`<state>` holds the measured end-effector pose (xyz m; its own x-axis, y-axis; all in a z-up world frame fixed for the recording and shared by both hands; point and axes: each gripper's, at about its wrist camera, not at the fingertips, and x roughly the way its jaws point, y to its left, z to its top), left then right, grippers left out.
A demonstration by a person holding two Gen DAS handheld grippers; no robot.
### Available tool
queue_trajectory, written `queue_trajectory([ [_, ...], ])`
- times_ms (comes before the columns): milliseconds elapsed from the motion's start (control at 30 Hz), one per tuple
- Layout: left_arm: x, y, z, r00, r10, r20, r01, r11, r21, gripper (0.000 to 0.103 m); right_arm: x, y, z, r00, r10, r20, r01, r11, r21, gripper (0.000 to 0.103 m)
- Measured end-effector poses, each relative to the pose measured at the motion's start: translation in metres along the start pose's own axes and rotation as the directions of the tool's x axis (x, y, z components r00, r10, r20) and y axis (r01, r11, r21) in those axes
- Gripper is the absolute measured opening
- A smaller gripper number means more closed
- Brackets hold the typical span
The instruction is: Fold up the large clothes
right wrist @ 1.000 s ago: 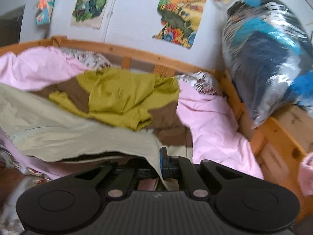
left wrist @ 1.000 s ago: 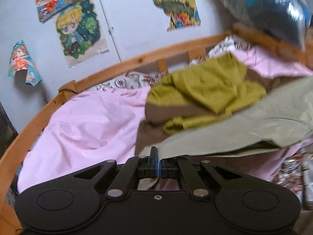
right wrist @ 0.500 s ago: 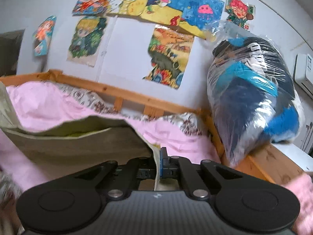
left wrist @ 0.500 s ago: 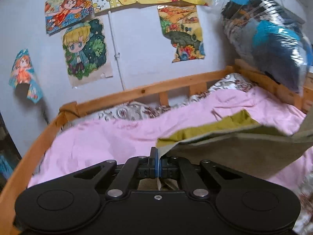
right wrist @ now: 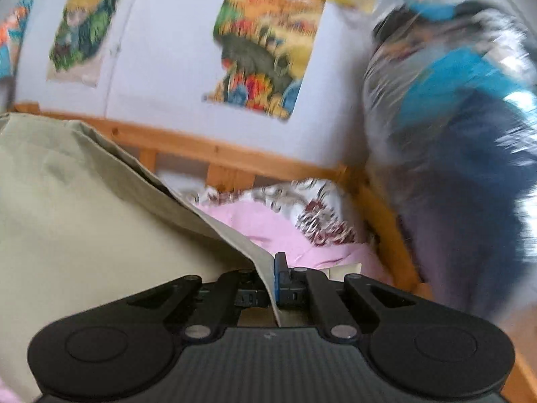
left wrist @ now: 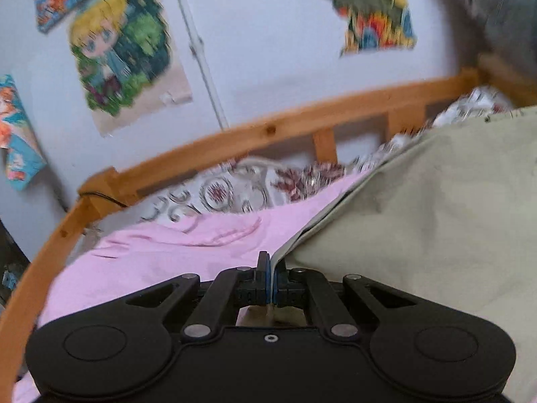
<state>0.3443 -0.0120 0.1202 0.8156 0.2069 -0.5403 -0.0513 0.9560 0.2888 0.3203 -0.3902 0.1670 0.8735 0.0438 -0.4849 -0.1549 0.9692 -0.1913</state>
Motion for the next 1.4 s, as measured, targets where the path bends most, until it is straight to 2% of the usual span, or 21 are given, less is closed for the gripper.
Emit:
queue_trajectory([
  [167,0.088,-0.015,-0.014,0.993,-0.012,-0.117,0.012,1.0,-0.001,0.001,0.09,0.02,-0.025,0.994,0.013,-0.112,-0.02,0.998,-0.064,0.002],
  [300,0.136,-0.024,-0.029,0.985,-0.02,-0.169,0.025,0.999,0.03,0.001,0.14,0.029,-0.046,0.984,0.035,-0.175,-0.051,0.995,-0.09,0.002],
  [467,0.172,-0.031,-0.047,0.977,-0.074,-0.2,0.072,0.997,-0.019,0.004,0.171,0.038,-0.071,0.983,0.03,-0.182,-0.052,0.992,-0.114,0.003],
  [533,0.179,-0.029,-0.05,0.975,-0.094,-0.202,0.087,0.995,-0.041,0.005,0.174,0.035,-0.076,0.986,0.028,-0.164,-0.044,0.994,-0.096,0.01],
  [567,0.179,-0.027,-0.05,0.974,-0.101,-0.203,0.092,0.994,-0.055,0.005,0.171,0.034,-0.075,0.988,0.026,-0.155,-0.04,0.995,-0.091,0.013],
  [600,0.178,-0.024,-0.049,0.973,-0.111,-0.203,0.098,0.992,-0.075,0.009,0.169,0.032,-0.076,0.99,0.017,-0.143,-0.031,0.995,-0.093,0.024],
  [633,0.178,-0.021,-0.047,0.971,-0.118,-0.207,0.102,0.991,-0.087,0.011,0.167,0.03,-0.076,0.991,0.003,-0.134,-0.017,0.995,-0.098,0.043],
  [667,0.178,-0.017,-0.046,0.969,-0.125,-0.213,0.105,0.989,-0.101,0.02,0.166,0.026,-0.074,0.992,-0.011,-0.127,-0.001,0.995,-0.098,0.051],
  [700,0.176,-0.012,-0.043,0.967,-0.131,-0.218,0.107,0.987,-0.118,0.034,0.164,0.02,-0.073,0.993,-0.023,-0.118,0.013,0.996,-0.085,0.065],
  [733,0.174,-0.007,-0.041,0.966,-0.138,-0.217,0.11,0.985,-0.135,0.044,0.162,0.014,-0.071,0.993,-0.028,-0.113,0.021,0.998,-0.061,0.069],
  [767,0.169,0.0,-0.039,0.968,-0.148,-0.205,0.116,0.98,-0.161,0.067,0.161,0.006,-0.069,0.993,-0.026,-0.113,0.023,0.999,-0.026,0.07],
  [800,0.162,0.007,-0.038,0.971,-0.152,-0.186,0.116,0.975,-0.187,0.087,0.157,-0.003,-0.067,0.993,-0.022,-0.119,0.025,1.0,0.017,0.073],
  [867,0.146,0.018,-0.037,0.982,-0.143,-0.125,0.111,0.966,-0.235,0.099,0.15,-0.013,-0.064,0.992,-0.05,-0.115,0.056,0.997,0.055,0.085],
  [900,0.137,0.023,-0.037,0.987,-0.132,-0.09,0.105,0.959,-0.262,0.1,0.145,-0.016,-0.062,0.991,-0.083,-0.101,0.089,0.994,0.06,0.095],
  [933,0.131,0.027,-0.037,0.989,-0.127,-0.075,0.101,0.954,-0.284,0.1,0.142,-0.017,-0.062,0.99,-0.109,-0.087,0.114,0.992,0.059,0.099],
  [1033,0.114,0.028,-0.034,0.987,-0.16,-0.035,0.139,0.932,-0.334,0.101,0.133,-0.017,-0.06,0.99,-0.123,-0.074,0.128,0.989,0.073,0.1],
  [1133,0.096,0.008,-0.032,0.974,-0.226,0.007,0.214,0.912,-0.349,0.102,0.123,0.001,-0.06,0.995,-0.071,-0.075,0.076,0.995,0.063,0.103],
  [1233,0.083,-0.032,-0.031,0.947,-0.321,0.021,0.311,0.896,-0.317,0.102,0.115,0.026,-0.056,0.997,-0.013,-0.072,0.017,0.998,0.064,0.103],
  [1300,0.076,-0.06,-0.035,0.929,-0.369,0.031,0.363,0.888,-0.284,0.102,0.107,0.046,-0.053,0.995,0.069,-0.075,-0.063,0.995,0.083,0.103],
  [1367,0.072,-0.086,-0.043,0.931,-0.363,0.035,0.36,0.903,-0.236,0.102,0.101,0.069,-0.054,0.989,0.131,-0.071,-0.126,0.99,0.066,0.103],
  [1400,0.074,-0.1,-0.048,0.943,-0.331,0.024,0.33,0.924,-0.196,0.102,0.1,0.081,-0.057,0.986,0.15,-0.07,-0.146,0.988,0.05,0.103],
])
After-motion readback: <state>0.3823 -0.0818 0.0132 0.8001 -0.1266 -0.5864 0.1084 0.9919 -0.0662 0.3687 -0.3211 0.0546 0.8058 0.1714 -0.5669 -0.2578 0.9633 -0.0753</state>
